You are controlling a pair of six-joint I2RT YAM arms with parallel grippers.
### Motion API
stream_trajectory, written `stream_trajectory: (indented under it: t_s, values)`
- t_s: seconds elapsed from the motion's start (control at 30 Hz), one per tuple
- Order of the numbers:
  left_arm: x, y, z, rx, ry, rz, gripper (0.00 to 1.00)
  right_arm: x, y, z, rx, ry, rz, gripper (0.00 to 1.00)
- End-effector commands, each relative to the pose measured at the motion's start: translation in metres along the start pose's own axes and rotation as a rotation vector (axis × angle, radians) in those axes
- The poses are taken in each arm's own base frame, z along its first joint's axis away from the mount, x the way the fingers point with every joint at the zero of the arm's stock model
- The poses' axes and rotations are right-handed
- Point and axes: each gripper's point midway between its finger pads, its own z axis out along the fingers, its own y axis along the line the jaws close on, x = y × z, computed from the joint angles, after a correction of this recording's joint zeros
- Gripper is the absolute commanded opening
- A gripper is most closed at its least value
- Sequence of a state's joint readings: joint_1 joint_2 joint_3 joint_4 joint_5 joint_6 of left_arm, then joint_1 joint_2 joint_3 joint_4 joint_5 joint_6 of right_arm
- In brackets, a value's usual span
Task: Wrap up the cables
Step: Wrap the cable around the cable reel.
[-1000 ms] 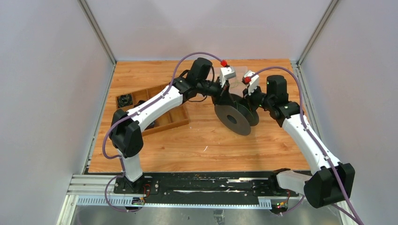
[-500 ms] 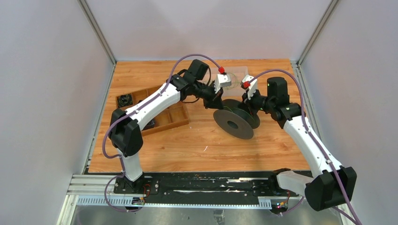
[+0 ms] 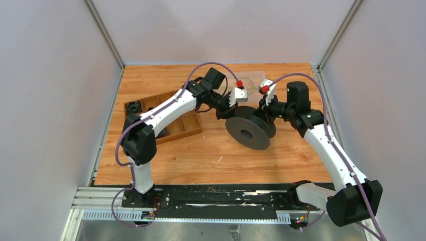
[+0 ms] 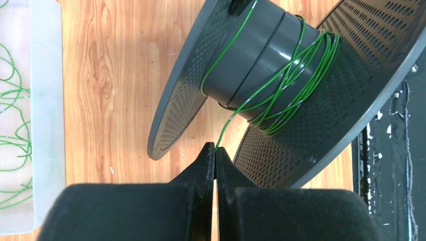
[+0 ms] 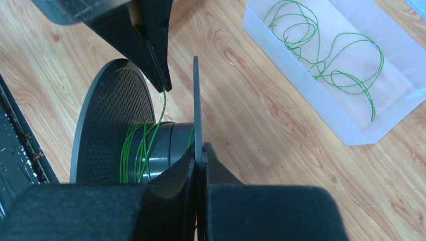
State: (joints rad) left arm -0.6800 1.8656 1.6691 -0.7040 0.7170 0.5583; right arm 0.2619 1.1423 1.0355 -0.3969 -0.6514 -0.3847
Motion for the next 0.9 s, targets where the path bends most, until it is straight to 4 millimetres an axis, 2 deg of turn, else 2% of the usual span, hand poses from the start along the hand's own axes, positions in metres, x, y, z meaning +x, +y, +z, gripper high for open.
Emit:
stream_trajectory:
  t_s: [0.0, 0.27, 0.5, 0.67, 0.87]
  values:
    - [0.013, -0.003, 0.007, 0.047, 0.02, 0.048, 0.02, -0.039, -0.001, -0.013, 0.009, -0.108, -0.041, 0.01]
    - [0.009, -0.005, 0.015, 0.101, -0.013, 0.075, 0.1, -0.046, 0.002, -0.015, -0.005, -0.125, -0.042, 0.01]
    - [0.008, -0.004, 0.014, 0.1, -0.016, 0.091, 0.25, -0.04, 0.001, -0.015, 0.013, -0.112, -0.045, 0.01]
    - [0.008, 0.002, 0.005, 0.072, -0.018, 0.1, 0.33, -0.035, -0.004, -0.018, 0.051, -0.094, -0.041, 0.01]
    - [0.013, 0.016, -0.017, 0.018, -0.013, 0.096, 0.37, -0.026, -0.013, -0.019, 0.106, -0.067, -0.004, 0.01]
